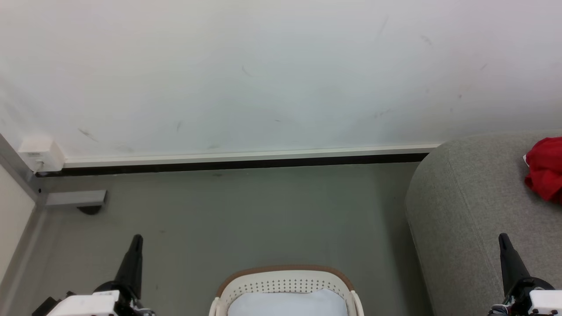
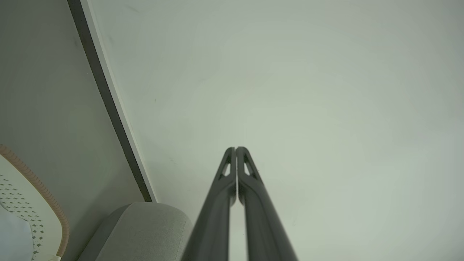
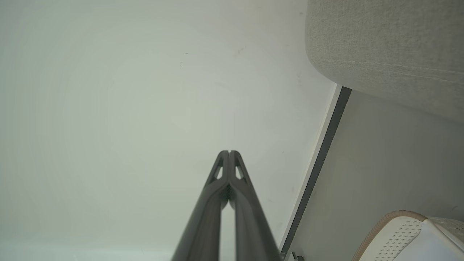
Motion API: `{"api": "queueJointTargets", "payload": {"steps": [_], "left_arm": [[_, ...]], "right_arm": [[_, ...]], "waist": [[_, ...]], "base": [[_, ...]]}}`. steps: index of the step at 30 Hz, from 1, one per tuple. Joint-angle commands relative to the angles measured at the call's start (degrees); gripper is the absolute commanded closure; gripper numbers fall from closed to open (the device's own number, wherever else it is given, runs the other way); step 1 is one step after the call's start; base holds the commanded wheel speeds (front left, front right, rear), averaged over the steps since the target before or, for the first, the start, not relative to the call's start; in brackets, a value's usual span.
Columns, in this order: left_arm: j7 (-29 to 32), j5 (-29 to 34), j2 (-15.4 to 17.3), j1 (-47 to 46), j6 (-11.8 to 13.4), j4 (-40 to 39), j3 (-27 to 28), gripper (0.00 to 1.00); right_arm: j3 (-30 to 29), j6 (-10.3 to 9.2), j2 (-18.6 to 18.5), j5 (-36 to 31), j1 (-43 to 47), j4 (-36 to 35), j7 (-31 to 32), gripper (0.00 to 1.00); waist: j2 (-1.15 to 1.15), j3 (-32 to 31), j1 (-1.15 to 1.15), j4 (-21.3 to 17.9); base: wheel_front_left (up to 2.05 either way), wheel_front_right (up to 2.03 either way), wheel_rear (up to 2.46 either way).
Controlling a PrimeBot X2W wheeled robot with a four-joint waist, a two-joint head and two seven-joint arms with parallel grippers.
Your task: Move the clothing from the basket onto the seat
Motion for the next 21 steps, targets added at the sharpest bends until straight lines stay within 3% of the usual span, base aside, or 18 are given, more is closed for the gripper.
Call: {"api": "queueJointTargets", "payload": {"steps": [1, 21], "left_arm": [[0.21, -0.79, 0.12, -0.56, -0.07, -0.01, 0.12, 1.00], [0.21, -0.79, 0.12, -0.56, -0.07, -0.02, 0.11, 1.00]], "right_arm": [[-0.20, -0.14, -0.07, 0.05, -0.67, -0.30, 0.18, 1.00], [-0.20, -0.14, -0.07, 0.06, -0.67, -0.30, 0.18, 1.00]], "waist": [[0.00, 0.00, 0.00, 0.00], [0.00, 0.00, 0.00, 0.00]], "base": [[0.00, 0.00, 0.00], [0.00, 0.00, 0.00]]}}
